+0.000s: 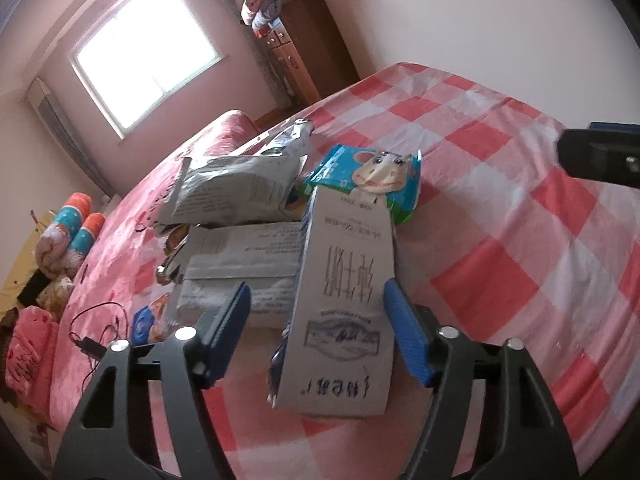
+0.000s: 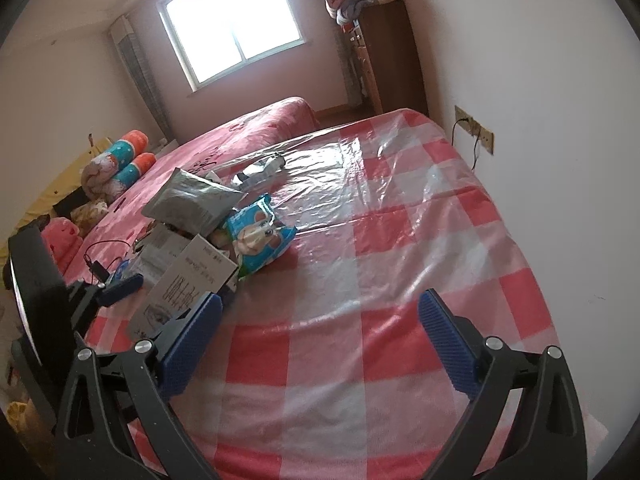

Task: Collect trash
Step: 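Move the left gripper to the white milk carton while the right approaches the cow bag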

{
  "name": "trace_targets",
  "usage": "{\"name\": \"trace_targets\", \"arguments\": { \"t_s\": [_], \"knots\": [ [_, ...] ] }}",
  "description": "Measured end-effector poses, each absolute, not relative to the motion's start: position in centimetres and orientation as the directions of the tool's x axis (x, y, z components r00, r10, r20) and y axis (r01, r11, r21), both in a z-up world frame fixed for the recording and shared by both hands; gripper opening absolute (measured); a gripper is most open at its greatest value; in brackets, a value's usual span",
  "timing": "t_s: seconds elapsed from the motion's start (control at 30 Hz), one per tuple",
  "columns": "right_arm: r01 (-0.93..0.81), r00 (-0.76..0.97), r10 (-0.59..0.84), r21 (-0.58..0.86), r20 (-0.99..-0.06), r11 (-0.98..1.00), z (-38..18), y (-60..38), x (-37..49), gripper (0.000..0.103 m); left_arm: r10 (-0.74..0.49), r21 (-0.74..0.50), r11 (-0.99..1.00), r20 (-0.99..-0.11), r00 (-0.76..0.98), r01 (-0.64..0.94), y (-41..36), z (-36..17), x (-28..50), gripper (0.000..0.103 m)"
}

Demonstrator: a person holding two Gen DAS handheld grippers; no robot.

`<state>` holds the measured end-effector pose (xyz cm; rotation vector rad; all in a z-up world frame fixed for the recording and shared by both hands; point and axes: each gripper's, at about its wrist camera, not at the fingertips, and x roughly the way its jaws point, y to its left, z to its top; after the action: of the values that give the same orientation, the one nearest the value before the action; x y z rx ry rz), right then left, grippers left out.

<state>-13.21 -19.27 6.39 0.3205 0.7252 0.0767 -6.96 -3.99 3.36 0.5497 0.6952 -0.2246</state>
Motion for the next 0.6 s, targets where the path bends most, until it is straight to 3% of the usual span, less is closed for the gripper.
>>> {"name": "trace_targets", "arguments": {
  "t_s": [0.1, 0.23, 0.33, 0.47, 0.6],
  "knots": [
    [0.018, 0.742, 0.202, 0.32, -0.64, 0.947, 6.3, -19.1, -11.8, 0.097, -0.057, 0.348, 0.85, -0.687, 0.724, 0.396, -4.1, 3.4, -6.6, 0.051],
    [-0.023, 0.722, 0.235, 0.317, -0.651, 0.948, 6.0, -18.1, -9.6, 0.095, -0.071, 0.305, 0.875, -0.687, 0.723, 0.376, -3.7, 3.7, -6.4, 0.042],
    [-0.045, 0.701, 0.263, 0.327, -0.663, 0.944, 5.5, -17.5, -8.0, 0.082, -0.11, 0.235, 0.9, -0.694, 0.711, 0.368, -2.9, 4.3, -6.1, 0.034],
    [-0.067, 0.683, 0.294, 0.343, -0.668, 0.937, 5.0, -16.8, -6.2, 0.082, -0.137, 0.19, 0.911, -0.696, 0.705, 0.365, -2.1, 4.6, -6.1, 0.027],
    [-0.092, 0.677, 0.299, 0.326, -0.672, 0.941, 4.9, -16.0, -4.8, 0.082, -0.147, 0.181, 0.91, -0.699, 0.7, 0.372, -1.8, 4.7, -6.4, 0.026]
  ]
}}
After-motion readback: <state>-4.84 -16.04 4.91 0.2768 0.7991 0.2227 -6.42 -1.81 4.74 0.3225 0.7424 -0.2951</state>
